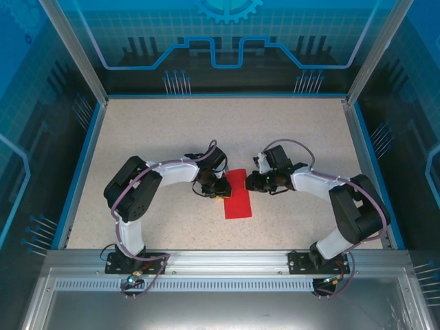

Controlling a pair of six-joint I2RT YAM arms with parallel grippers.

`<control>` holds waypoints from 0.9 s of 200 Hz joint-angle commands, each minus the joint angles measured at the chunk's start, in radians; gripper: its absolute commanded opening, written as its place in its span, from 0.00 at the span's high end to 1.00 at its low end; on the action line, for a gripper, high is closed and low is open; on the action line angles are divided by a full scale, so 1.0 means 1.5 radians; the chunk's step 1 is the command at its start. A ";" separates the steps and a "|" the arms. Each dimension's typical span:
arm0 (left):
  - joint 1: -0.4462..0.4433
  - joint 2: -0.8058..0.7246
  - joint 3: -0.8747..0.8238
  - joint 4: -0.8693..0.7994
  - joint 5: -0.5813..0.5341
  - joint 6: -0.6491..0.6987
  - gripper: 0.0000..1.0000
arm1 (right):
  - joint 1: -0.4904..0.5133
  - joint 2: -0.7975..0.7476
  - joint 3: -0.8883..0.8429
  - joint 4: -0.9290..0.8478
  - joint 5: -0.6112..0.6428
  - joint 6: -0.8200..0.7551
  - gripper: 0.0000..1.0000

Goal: Fold a paper plane with a square sheet of paper (pick it up from the middle)
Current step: Fold the square sheet of paper in half at the center of the table.

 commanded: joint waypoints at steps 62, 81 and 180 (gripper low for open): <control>0.001 0.028 -0.014 -0.066 -0.097 0.020 0.75 | -0.011 0.163 0.126 0.044 -0.006 -0.003 0.86; 0.002 0.024 -0.014 -0.069 -0.098 0.022 0.75 | -0.023 0.188 0.146 0.035 -0.004 -0.015 0.86; 0.002 -0.007 0.019 -0.092 -0.087 0.032 0.71 | -0.062 0.213 0.148 0.032 -0.009 -0.037 0.86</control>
